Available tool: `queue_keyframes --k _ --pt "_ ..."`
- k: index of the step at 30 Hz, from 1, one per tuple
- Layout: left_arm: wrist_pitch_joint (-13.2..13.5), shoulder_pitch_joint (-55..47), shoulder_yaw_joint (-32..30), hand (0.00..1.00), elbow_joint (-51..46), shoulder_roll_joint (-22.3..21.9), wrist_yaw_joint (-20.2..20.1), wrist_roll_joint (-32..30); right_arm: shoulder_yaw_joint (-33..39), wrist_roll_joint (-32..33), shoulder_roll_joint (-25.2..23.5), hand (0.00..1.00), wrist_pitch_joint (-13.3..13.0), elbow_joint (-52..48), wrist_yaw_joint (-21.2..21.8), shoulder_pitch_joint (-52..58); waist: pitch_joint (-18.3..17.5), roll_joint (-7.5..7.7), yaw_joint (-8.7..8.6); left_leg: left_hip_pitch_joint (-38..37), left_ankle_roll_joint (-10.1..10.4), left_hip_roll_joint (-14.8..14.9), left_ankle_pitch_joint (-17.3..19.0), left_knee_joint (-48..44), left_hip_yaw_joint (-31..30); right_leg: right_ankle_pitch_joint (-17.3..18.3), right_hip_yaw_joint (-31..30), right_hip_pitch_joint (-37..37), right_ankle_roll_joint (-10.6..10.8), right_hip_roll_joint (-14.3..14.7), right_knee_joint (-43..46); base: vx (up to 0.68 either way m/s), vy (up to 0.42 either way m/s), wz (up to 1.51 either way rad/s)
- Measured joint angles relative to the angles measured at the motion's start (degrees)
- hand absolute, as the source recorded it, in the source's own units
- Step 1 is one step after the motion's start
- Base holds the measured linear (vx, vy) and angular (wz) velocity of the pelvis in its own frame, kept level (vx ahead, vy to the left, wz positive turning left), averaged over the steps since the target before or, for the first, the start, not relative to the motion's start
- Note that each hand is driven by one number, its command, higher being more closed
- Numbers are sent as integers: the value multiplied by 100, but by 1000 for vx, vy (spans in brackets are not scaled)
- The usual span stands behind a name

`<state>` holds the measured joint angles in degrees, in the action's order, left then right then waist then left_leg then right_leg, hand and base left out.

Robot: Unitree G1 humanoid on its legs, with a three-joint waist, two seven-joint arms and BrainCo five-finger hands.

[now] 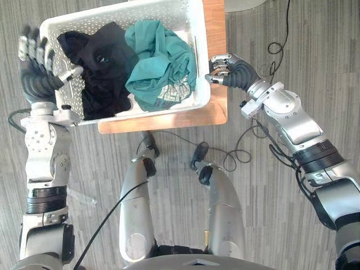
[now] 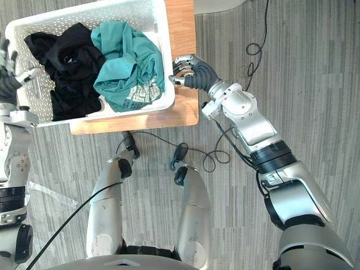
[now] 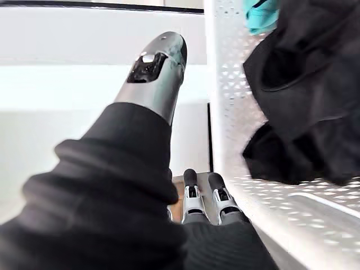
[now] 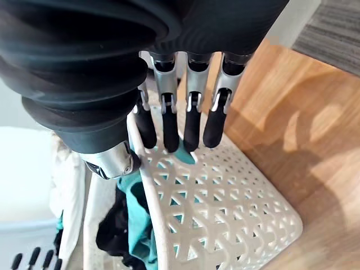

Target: Pick up the laundry basket with both hands and put the clothes into the washing machine.

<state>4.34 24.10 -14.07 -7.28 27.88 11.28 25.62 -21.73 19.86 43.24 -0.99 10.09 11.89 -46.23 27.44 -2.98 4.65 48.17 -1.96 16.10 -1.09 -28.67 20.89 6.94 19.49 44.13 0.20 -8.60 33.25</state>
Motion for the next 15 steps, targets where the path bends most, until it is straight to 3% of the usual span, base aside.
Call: queue_keyframes --k 5,9,15 --pt "66 -17 -287 0 -644 -23 123 -717 389 -10 -214 100 24 13 7 233 1 1 -3 -8 -3 -4 2 2 0 -1 0 -8 1 -2 -5 4 -6 0" --pt "64 -144 -572 0 -867 -302 166 -1034 542 -12 -295 100 75 8 7 283 0 4 -19 -24 -6 -31 -4 76 0 -24 -7 -10 12 -1 -65 0 0 0" --pt "-148 -596 -1198 0 -992 -480 210 -1344 831 -229 -461 100 132 -16 10 292 11 29 -35 -25 -10 -20 -12 125 40 -113 -34 -17 23 53 -213 24 -18 -4"
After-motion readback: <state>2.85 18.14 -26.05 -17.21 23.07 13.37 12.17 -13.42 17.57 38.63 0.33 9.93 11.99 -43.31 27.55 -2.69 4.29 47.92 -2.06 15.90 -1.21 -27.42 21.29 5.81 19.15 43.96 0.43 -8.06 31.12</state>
